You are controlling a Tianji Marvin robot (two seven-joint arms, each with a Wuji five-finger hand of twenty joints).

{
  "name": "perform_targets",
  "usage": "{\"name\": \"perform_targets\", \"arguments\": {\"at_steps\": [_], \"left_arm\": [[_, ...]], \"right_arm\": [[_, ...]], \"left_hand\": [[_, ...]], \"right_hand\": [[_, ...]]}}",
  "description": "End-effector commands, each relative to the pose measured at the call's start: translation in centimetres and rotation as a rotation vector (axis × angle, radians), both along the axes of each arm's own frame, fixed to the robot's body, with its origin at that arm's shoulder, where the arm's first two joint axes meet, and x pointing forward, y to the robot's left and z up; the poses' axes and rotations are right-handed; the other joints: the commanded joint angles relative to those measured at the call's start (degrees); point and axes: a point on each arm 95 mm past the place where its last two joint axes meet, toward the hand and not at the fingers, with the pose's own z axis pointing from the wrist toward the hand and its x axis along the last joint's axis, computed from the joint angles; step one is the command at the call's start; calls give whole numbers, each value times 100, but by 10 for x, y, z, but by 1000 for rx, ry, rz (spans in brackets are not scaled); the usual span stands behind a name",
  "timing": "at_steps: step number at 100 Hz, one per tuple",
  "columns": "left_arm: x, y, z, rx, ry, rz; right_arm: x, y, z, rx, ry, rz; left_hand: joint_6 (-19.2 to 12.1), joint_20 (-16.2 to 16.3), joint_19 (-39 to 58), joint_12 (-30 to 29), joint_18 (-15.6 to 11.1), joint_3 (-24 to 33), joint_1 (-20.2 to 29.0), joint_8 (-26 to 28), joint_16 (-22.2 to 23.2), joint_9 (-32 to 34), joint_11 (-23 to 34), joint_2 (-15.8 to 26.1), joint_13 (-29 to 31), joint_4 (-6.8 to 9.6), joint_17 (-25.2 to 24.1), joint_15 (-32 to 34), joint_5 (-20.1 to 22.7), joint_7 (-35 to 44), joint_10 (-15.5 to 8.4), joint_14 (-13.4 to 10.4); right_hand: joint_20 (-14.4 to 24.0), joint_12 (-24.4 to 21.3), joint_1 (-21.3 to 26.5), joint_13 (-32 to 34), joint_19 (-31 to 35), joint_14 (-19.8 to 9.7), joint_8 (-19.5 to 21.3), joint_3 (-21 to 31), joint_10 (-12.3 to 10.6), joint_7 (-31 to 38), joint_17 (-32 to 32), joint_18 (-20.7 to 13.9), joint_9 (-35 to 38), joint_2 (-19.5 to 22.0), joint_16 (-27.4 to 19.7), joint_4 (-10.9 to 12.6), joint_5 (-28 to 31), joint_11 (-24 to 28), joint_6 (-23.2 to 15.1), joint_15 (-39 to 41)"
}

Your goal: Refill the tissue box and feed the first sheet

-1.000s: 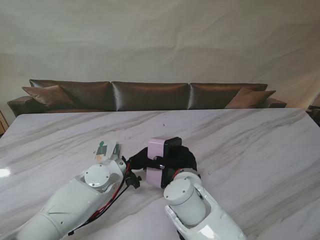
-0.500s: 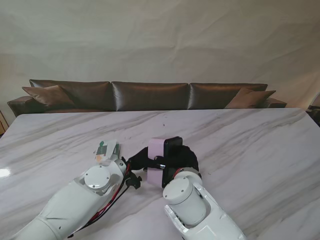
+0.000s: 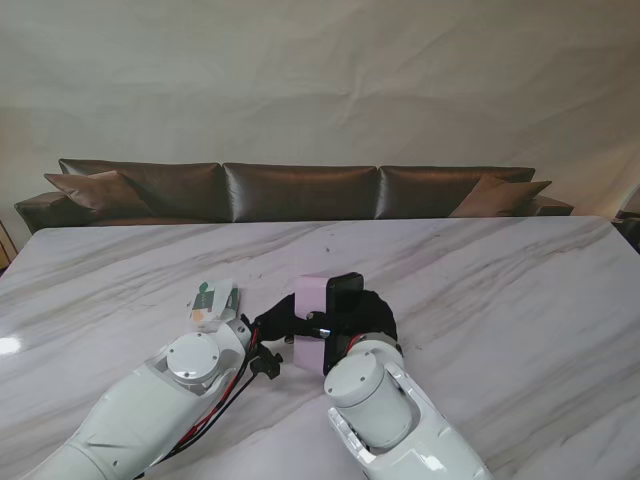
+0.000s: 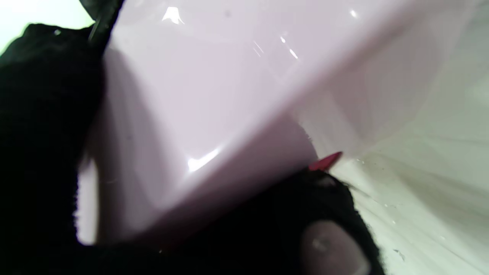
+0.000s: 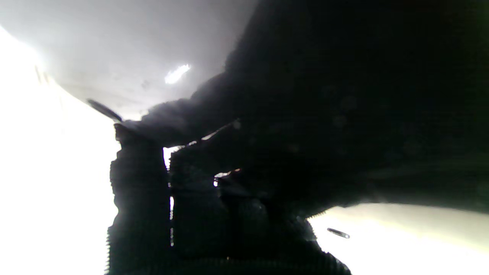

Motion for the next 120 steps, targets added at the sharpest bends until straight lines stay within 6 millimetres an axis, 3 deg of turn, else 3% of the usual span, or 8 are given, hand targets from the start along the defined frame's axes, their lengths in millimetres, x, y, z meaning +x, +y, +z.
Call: {"name": "perform_targets", "arguments": {"at_steps": [1, 50, 54, 120], "left_arm": [[7, 1, 5, 4, -6, 18], [9, 7, 15, 16, -16, 44], [9, 7, 15, 16, -16, 47], [8, 13, 17, 27, -17, 74]], "right_arm": [[-8, 17, -1, 30, 26, 45], [-4, 10, -2, -6, 39, 23], [-4, 10, -2, -10, 40, 22], [0, 1, -1, -86, 39, 0]], "left_hand": [[-62, -11, 1635, 89, 61, 1208, 1149, 226, 76, 200, 238, 1525, 587, 531, -975, 1877, -69, -31, -39, 836], [-62, -13, 1633, 88, 63, 1211, 1149, 226, 77, 200, 237, 1513, 587, 533, -975, 1876, -69, -32, -35, 836], [-62, -13, 1633, 88, 63, 1211, 1145, 226, 77, 200, 237, 1518, 587, 532, -975, 1876, -69, -32, -35, 836], [-62, -15, 1633, 88, 65, 1209, 1149, 226, 78, 200, 238, 1527, 587, 530, -975, 1876, -69, -32, -35, 836]], "right_hand": [[629, 526, 6796, 1504, 10947, -1390, 853, 3144, -700, 4453, 999, -1858, 2881, -72, 1099, 134, 4305, 6282, -2605, 8676], [618, 530, 6780, 1506, 10947, -1381, 874, 3313, -702, 4455, 997, -1851, 2882, -72, 1101, -275, 4306, 6279, -2584, 8673], [613, 531, 6774, 1506, 10947, -1386, 875, 3364, -702, 4455, 999, -1849, 2882, -72, 1100, -391, 4307, 6279, -2584, 8673], [595, 534, 6810, 1504, 10947, -1353, 877, 3447, -657, 4454, 993, -1811, 2883, -72, 1111, -606, 4306, 6280, -2571, 8680]]}}
